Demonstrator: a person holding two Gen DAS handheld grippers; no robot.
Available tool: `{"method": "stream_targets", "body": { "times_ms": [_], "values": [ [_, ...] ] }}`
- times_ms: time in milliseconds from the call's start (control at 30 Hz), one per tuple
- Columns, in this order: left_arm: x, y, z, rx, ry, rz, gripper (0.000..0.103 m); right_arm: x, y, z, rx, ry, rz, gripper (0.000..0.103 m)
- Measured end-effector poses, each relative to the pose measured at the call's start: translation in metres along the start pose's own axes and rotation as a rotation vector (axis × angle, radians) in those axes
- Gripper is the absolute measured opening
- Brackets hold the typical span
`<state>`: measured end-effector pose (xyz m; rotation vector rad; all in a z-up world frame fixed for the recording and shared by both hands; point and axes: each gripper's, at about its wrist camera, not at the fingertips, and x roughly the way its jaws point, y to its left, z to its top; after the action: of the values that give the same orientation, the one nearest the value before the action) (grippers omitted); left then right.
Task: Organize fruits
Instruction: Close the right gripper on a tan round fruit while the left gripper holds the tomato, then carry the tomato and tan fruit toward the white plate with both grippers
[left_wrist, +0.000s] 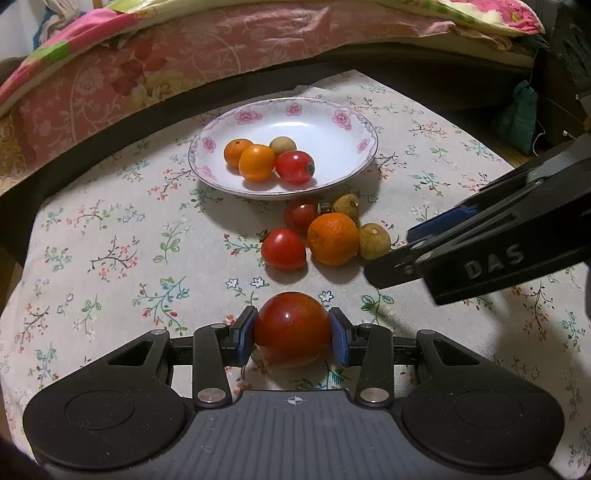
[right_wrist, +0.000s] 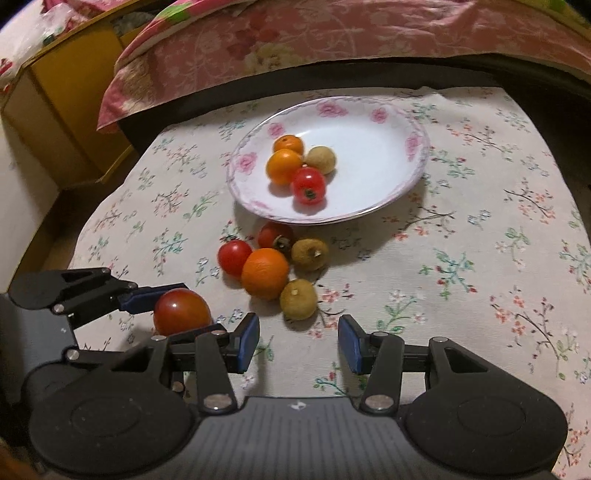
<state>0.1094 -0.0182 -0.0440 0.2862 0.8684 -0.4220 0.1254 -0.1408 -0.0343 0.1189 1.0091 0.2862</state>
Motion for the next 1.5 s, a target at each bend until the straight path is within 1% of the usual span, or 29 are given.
{"method": "stream_targets", "body": {
  "times_ms": [133,267,433,467,567,633,733,767,900,1333,1500],
  "values": [
    [0.000,0.000,0.000,0.007,0.000,-0.004,0.050,0.009,0.006,0.000,-0.035,0.000,0.008,0.046],
    [0.000,0.000,-0.001,0.014,-0.003,-0.006,0.051,0.014,0.011,0.002,-0.084,-0.045,-0.017,0.046],
    [0.000,0.001,-0.001,0.015,-0.003,-0.010,0.052,0.017,0.014,0.003,-0.126,-0.054,-0.035,0.046],
    [0.000,0.001,-0.001,0.016,-0.003,-0.009,0.052,0.018,0.016,0.002,-0.139,-0.053,-0.042,0.045],
    [0.000,0.001,-0.001,0.012,-0.004,-0.008,0.054,0.018,0.020,0.002,-0.171,-0.055,-0.051,0.037],
    [0.001,0.002,-0.001,0.010,-0.006,-0.008,0.054,0.018,0.022,0.002,-0.175,-0.051,-0.038,0.030],
    [0.001,0.002,-0.001,0.008,-0.009,-0.008,0.053,0.017,0.021,0.003,-0.170,-0.047,-0.041,0.025],
    [0.001,0.002,-0.001,0.008,-0.010,-0.010,0.051,0.017,0.020,0.003,-0.167,-0.046,-0.038,0.025],
    [0.001,0.000,0.000,0.018,-0.010,-0.008,0.050,0.017,0.019,0.003,-0.161,-0.042,-0.034,0.025],
    [-0.002,0.001,-0.001,0.015,-0.001,-0.017,0.050,0.006,0.015,-0.005,-0.147,-0.016,-0.018,0.025],
    [-0.001,0.000,-0.002,0.024,-0.001,-0.015,0.051,0.006,0.016,-0.007,-0.159,-0.006,-0.014,0.025]
  ]
}}
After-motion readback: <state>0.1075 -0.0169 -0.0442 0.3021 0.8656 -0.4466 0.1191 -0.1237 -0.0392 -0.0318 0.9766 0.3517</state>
